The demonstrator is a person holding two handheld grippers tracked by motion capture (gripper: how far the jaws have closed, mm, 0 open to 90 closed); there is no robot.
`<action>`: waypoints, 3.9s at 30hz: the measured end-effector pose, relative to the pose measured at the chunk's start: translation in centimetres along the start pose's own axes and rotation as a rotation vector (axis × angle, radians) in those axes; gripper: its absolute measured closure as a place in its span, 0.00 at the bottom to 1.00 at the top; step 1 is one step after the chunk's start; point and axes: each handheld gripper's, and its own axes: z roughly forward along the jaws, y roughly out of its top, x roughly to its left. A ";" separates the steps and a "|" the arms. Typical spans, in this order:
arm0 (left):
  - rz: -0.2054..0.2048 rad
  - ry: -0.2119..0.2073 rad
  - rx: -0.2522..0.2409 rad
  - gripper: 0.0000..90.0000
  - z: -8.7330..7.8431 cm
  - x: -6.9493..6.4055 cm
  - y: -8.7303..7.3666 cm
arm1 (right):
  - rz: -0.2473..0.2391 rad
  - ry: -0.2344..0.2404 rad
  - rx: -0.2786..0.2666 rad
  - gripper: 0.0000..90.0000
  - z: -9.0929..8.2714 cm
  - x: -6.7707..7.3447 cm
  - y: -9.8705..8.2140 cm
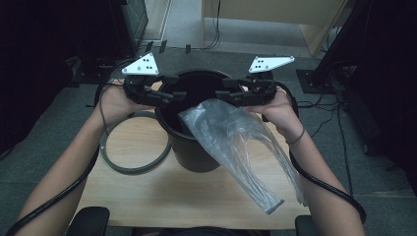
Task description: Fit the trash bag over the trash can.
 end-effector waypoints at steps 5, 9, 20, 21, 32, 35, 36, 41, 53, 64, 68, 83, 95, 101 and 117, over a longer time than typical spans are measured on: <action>-0.005 -0.008 -0.005 0.45 -0.1 -0.3 -0.5 | 0.004 -0.020 -0.007 0.53 -1.2 -0.3 -0.6; -0.004 -0.013 -0.001 0.44 -0.2 -0.6 -1.1 | 0.006 -0.035 -0.015 0.54 -2.4 -0.4 -1.2; -0.010 -0.021 -0.018 0.44 -0.5 -1.3 -1.8 | 0.020 -0.071 -0.026 0.55 -5.3 -0.5 -3.6; -0.011 -0.020 -0.017 0.44 -0.5 -1.3 -1.9 | 0.022 -0.073 -0.028 0.55 -5.5 -0.6 -3.9; -0.013 -0.036 -0.022 0.44 -0.4 -1.9 -2.1 | -0.005 -0.031 -0.040 0.55 -6.8 1.4 -5.4; -0.005 -0.040 -0.020 0.44 -0.4 -2.3 -2.1 | -0.039 -0.016 -0.030 0.54 -6.8 2.2 -5.5; -0.003 -0.043 -0.022 0.44 -0.5 -2.4 -2.2 | -0.049 -0.012 -0.024 0.54 -6.8 2.4 -5.6; -0.001 -0.053 -0.027 0.44 -0.6 -2.8 -2.2 | -0.069 0.010 -0.029 0.53 -6.8 3.6 -5.9; 0.003 -0.095 -0.025 0.44 -0.1 -4.0 -2.6 | -0.128 0.095 -0.062 0.43 -5.4 6.1 -5.6; 0.016 -0.110 -0.017 0.45 0.1 -4.7 -2.5 | -0.163 0.155 -0.057 0.40 -3.2 7.3 -5.0; 0.027 -0.119 -0.020 0.45 0.2 -5.1 -2.0 | -0.174 0.163 -0.060 0.40 -2.5 7.8 -4.5; 0.063 -0.129 -0.046 0.45 0.8 -5.7 0.2 | -0.229 0.151 -0.062 0.49 -0.5 8.5 -1.8; 0.036 -0.108 -0.051 0.46 0.7 -5.1 0.2 | -0.218 0.139 -0.009 1.00 -0.1 8.9 -1.3; 0.001 -0.064 -0.054 0.45 0.0 -3.6 -0.5 | -0.189 0.103 -0.027 1.00 -1.2 8.1 -1.0; -0.068 0.017 -0.071 0.49 -1.7 -1.5 -1.2 | -0.001 -0.060 -0.135 1.00 -4.1 3.1 -0.6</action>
